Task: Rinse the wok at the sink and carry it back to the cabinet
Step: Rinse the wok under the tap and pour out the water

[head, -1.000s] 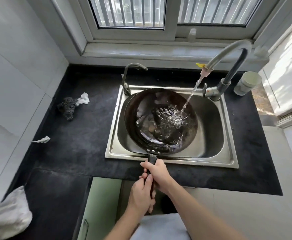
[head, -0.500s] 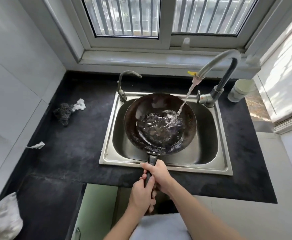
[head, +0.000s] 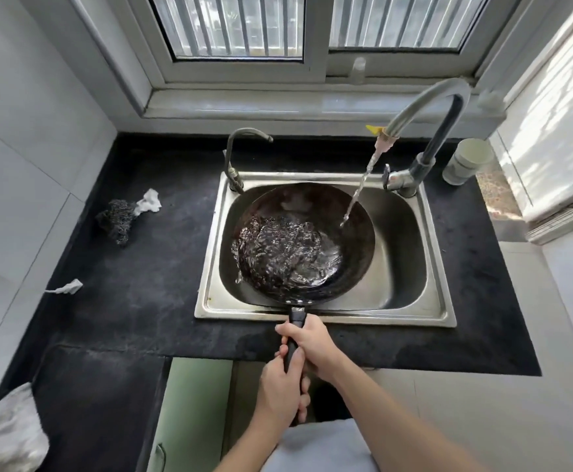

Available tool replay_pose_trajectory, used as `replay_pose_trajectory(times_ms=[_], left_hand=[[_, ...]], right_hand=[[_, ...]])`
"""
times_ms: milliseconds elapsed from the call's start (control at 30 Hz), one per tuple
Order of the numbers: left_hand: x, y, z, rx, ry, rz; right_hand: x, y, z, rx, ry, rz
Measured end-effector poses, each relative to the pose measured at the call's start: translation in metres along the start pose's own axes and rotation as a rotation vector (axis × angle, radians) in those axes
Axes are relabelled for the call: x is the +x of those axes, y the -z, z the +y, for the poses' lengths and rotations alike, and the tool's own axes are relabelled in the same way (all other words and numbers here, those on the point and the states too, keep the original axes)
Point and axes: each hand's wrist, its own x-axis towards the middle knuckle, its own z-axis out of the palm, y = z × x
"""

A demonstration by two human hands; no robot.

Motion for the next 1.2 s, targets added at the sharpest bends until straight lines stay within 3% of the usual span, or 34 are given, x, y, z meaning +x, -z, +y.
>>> replay_pose_trajectory(times_ms=[300, 900, 1200], left_hand=[[0.009, 0.005, 0.013, 0.035, 0.0, 0.033], [0.001, 0.043, -0.001, 0.558, -0.291, 0.233], [-0.002, 0.048, 0.0, 0.612, -0.373, 0.264]], right_hand=[[0.013, -0.003, -0.016, 0.012, -0.024, -0.054], [0.012, -0.043, -0.011, 0.216, -0.082, -0.096], [0.008, -0.046, -0.021, 0.095, -0.091, -0.01]])
